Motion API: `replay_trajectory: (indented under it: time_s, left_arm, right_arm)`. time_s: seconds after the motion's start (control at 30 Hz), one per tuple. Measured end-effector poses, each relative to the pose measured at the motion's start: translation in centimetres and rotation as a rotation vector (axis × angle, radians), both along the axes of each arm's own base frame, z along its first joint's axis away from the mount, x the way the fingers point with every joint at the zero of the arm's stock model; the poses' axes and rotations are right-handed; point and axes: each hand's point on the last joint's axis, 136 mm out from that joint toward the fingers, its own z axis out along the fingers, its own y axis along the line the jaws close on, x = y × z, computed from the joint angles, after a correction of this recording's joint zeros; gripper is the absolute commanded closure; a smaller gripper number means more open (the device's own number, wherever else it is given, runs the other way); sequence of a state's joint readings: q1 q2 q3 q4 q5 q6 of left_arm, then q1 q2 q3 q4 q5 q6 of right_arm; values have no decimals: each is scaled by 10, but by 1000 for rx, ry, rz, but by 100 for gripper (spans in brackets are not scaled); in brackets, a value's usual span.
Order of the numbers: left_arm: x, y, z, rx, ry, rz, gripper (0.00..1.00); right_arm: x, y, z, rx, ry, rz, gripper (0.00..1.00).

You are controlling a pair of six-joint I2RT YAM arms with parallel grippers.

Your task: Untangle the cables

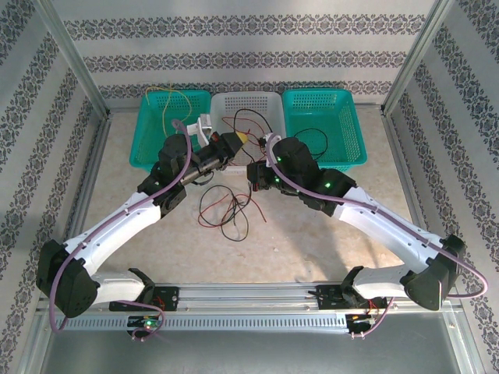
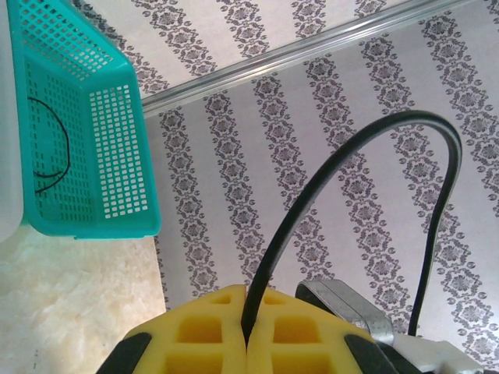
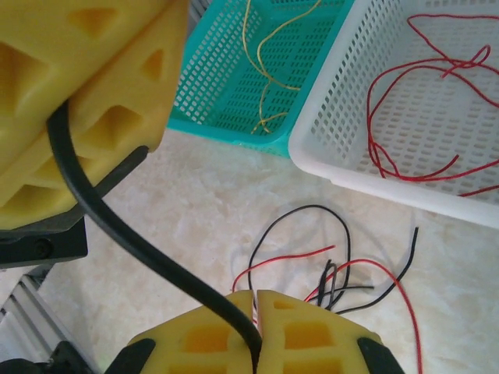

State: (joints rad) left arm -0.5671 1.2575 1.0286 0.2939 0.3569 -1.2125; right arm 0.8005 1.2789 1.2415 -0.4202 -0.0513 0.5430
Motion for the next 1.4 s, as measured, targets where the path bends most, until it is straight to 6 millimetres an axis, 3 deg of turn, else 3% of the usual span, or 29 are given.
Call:
replay_trajectory:
  time_s: [0.07,0.13,0.3,0.57,0.8,1.03,1.27,1.4]
  left_arm:
    - [-1,1,1,16,-17,3,62]
    - [-3,2,4,27,-38,2,53]
    - [-5,-1,-4,74,-60,-25,46]
    - [-20,-17,-38,101,-67,-150,28]
    - [-45,-43,-37,138,-175,-284,24]
    - [-50,-49,-31,227,-275,-312,25]
    - [-72,-73,-44,345,-353,-404,37]
    - [-74,-75,-58,405,-359,-419,44]
  right_arm:
    - [-3,-2,5,8,-6,2,100]
    - [-7,-6,12,19,-17,2,100]
    - [-14,-23,43,73,-70,-17,100]
    - [-1,-61,83,160,-127,-120,100]
    - [1,-65,97,194,-136,-123,100]
    - [-4,-63,113,234,-145,-105,99]
    - [-6,-64,121,253,-151,-97,98]
    - [-6,-66,130,270,-162,-95,98]
